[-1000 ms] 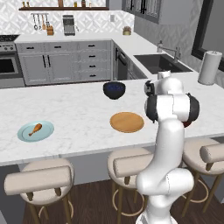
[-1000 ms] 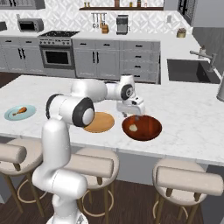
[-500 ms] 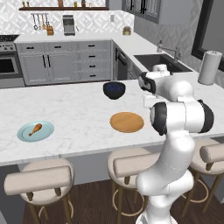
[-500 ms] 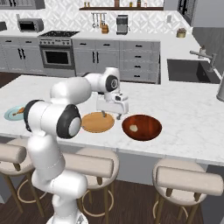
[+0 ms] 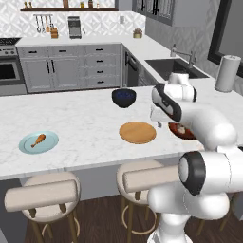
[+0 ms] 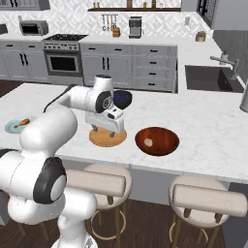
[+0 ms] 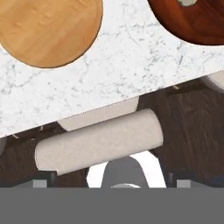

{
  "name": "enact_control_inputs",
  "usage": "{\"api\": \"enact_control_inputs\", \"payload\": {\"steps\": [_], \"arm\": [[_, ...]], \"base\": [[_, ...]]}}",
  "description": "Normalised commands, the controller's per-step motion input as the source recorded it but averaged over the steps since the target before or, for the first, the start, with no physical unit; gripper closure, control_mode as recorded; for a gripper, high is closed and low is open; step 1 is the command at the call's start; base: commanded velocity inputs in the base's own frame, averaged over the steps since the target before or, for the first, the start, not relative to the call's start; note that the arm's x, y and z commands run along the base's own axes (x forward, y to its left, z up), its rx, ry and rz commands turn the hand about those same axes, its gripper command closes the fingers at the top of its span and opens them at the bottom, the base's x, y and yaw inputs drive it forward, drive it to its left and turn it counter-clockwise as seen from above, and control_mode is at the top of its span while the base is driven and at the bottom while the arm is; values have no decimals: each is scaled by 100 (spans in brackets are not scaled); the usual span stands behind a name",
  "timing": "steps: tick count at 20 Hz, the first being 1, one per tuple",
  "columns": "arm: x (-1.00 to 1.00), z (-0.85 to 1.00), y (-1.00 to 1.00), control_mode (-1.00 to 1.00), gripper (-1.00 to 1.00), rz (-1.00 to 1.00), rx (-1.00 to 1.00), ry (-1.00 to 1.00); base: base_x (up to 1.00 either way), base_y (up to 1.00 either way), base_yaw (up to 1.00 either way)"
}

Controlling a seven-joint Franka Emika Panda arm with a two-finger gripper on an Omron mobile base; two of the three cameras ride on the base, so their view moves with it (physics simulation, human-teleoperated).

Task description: Pick the chicken drumstick and garlic from their plates and place them in the bowl. Then put the bowl in the fridge.

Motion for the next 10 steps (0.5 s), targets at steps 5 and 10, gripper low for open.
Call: {"api": "enact_control_inputs", "payload": {"steps": [5,10], "arm": [[-24,-1,33,-100,-100,0,-1,-3],[0,0,0,100,-100,0,0,0]], "base": [[0,0,0],[-24,100,0]]}}
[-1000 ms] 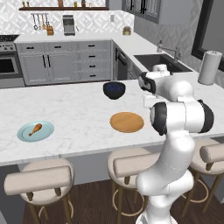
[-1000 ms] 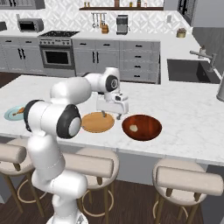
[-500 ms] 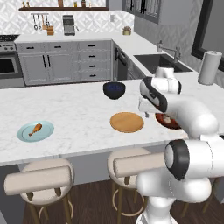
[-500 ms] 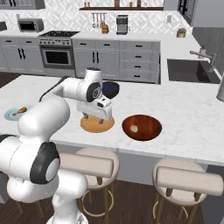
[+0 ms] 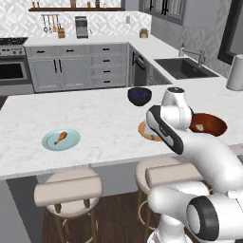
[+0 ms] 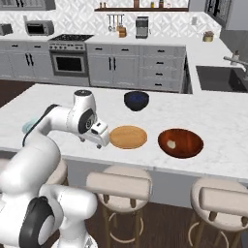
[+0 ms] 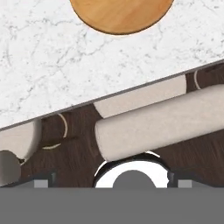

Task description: Pick the chicken drumstick and garlic from their plates and place them in the bowl. Then put the bowl in the fridge.

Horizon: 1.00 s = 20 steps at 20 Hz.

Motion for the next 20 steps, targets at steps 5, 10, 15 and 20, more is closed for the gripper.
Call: {"api": "enact_control_inputs", "payload": {"steps": [5,10,15,20], "arm": [[0,0,0,100,-100,0,0,0],[0,0,0,100,-100,0,0,0],[80,-19,48,-100,-100,-9,0,0],[100,-38,57,-100,-100,-9,0,0]], "base": [[16,100,-2],[32,100,-8],[11,20,-2],[0,0,0]]}}
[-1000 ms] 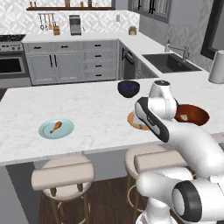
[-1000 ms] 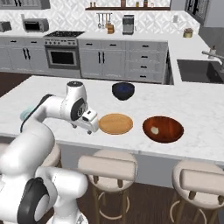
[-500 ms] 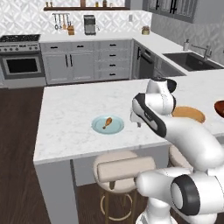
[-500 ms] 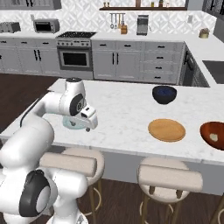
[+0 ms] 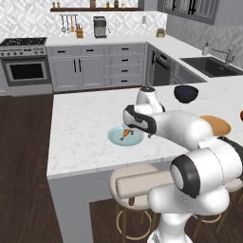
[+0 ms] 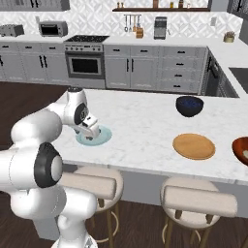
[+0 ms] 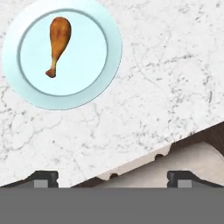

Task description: Pick the chicken drumstick and garlic from their plates and place them in the bowl. Then put the bowl in the fridge.

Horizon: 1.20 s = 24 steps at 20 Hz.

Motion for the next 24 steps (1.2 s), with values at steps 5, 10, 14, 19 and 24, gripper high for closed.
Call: {"api": "enact_control_inputs", "payload": {"steps": [5,10,14,19,24], "arm": [[100,-13,0,-100,-100,0,1,10],[100,-30,-8,-100,-100,1,0,28],[100,-50,21,-100,-100,0,0,22],[57,-68,29,-100,-100,0,0,4],[15,-70,6,-100,-100,0,0,0]], "base": [[0,0,0],[0,0,0],[0,0,0],[0,0,0],[0,0,0]]}}
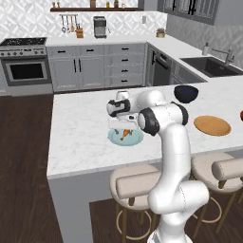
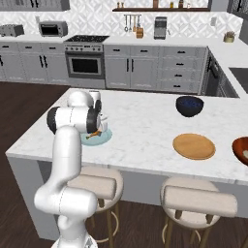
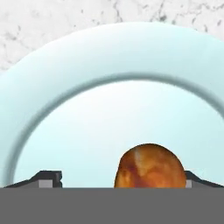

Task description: Pick the chicken drumstick and garlic from their plates and place them in the bowl. Then put the bowl in the fridge.

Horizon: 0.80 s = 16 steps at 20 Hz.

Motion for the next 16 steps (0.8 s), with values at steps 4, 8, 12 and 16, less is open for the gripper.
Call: {"api": "enact_control_inputs", "payload": {"steps": [4,8,12,16], "arm": [[0,-17,0,-100,100,0,0,-2],[-65,0,-22,-100,100,-3,1,-6],[-100,4,-42,-100,100,-8,2,-21],[-100,65,-51,-100,100,-10,0,-57]], "base": [[0,0,0],[0,0,0],[0,0,0],[0,0,0]]}}
